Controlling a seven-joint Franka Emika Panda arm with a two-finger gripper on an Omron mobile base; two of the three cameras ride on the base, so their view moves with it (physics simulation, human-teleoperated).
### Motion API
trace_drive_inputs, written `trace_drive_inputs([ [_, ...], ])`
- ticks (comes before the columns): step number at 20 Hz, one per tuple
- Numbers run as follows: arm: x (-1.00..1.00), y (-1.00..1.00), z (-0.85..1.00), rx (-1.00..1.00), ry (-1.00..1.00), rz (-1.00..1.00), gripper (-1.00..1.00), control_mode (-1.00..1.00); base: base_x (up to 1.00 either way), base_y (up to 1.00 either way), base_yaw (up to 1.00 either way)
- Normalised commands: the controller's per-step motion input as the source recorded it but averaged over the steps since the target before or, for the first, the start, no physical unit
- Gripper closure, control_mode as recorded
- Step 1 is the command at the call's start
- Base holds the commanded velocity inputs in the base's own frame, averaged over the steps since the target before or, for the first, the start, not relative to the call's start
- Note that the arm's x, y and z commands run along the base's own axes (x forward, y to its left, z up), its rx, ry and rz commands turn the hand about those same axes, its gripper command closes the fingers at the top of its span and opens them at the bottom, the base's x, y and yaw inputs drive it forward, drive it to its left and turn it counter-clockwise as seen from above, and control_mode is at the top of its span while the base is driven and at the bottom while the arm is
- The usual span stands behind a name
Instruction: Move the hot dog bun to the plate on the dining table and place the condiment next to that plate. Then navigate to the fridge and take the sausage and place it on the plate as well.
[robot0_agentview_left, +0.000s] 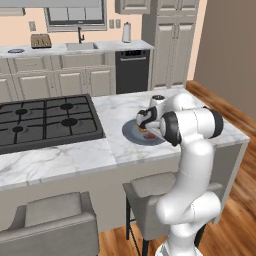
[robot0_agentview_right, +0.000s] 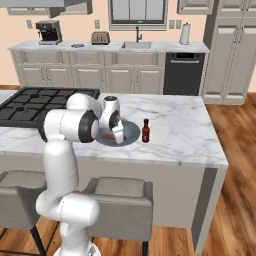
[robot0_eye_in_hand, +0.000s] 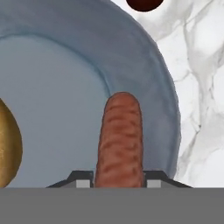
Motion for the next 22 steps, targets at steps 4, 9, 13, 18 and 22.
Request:
trace_drive_inputs([
  [4, 0.08, 0.00, -0.07, 0.00, -0.01, -0.03, -1.00, -1.00, 0.00, 0.00, 0.00],
  [9, -0.05, 0.00, 0.00, 0.00, -0.06, -0.02, -1.00, -1.00, 0.00, 0.00, 0.00],
  [13, -0.30, 0.00, 0.05, 0.00, -0.07, -0.03, -1.00, -1.00, 0.00, 0.00, 0.00],
  [18, -0.45, 0.00, 0.34, 0.00, -0.14, -0.02, -1.00, -1.00, 0.00, 0.00, 0.00],
  [22, -0.48, 0.00, 0.53, 0.00, -0.17, -0.02, -1.00, -1.00, 0.00, 0.00, 0.00],
])
